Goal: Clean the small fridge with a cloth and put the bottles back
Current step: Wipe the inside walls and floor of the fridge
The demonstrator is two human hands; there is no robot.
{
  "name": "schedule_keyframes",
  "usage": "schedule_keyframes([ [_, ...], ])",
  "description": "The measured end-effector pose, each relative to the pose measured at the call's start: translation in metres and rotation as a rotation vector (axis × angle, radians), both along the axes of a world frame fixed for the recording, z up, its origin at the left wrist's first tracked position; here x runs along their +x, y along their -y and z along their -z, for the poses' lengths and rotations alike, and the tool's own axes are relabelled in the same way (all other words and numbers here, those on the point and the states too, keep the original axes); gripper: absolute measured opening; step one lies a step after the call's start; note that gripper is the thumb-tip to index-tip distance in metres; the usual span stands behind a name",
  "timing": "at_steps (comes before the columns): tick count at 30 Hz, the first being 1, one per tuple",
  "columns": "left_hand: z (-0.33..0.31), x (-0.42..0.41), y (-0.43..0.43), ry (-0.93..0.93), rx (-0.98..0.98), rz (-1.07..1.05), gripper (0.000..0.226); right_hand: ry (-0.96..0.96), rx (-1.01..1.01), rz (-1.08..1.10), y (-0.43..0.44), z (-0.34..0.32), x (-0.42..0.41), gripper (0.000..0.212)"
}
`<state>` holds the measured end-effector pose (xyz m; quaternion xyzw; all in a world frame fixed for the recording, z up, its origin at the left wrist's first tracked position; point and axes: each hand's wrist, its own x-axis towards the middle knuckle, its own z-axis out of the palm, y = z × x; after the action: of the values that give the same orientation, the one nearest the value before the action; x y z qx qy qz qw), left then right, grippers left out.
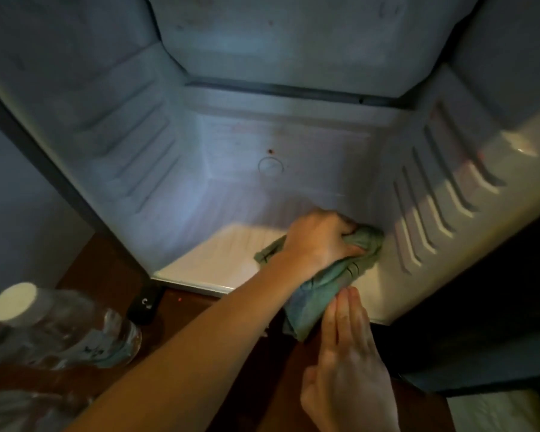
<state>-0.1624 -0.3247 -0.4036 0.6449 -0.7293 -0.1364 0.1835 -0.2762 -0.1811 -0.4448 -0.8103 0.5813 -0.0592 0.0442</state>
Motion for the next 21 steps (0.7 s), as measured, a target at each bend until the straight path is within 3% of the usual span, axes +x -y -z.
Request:
schedule_keyframes([
  [4, 0.004, -0.005, 0.02, -0.001, -0.054, -0.006, 0.035, -0.003, -0.057, -0.022, 0.002, 0.006, 0.004, 0.095],
  [7, 0.005, -0.007, 0.037, 0.15, -0.073, -0.058, 0.036, -0.031, -0.085, -0.049, 0.002, 0.009, 0.002, 0.085],
  [13, 0.002, 0.003, 0.047, 0.28, -0.098, -0.147, 0.027, -0.054, -0.125, -0.11, 0.007, 0.01, -0.005, 0.092],
  [18, -0.008, 0.039, 0.038, 0.201, 0.044, -0.271, 0.033, -0.011, -0.118, -0.125, 0.006, 0.008, -0.008, 0.095],
  [21, -0.012, 0.075, 0.028, 0.282, 0.096, -0.372, 0.034, 0.032, -0.107, -0.11, 0.004, 0.009, -0.008, 0.096],
])
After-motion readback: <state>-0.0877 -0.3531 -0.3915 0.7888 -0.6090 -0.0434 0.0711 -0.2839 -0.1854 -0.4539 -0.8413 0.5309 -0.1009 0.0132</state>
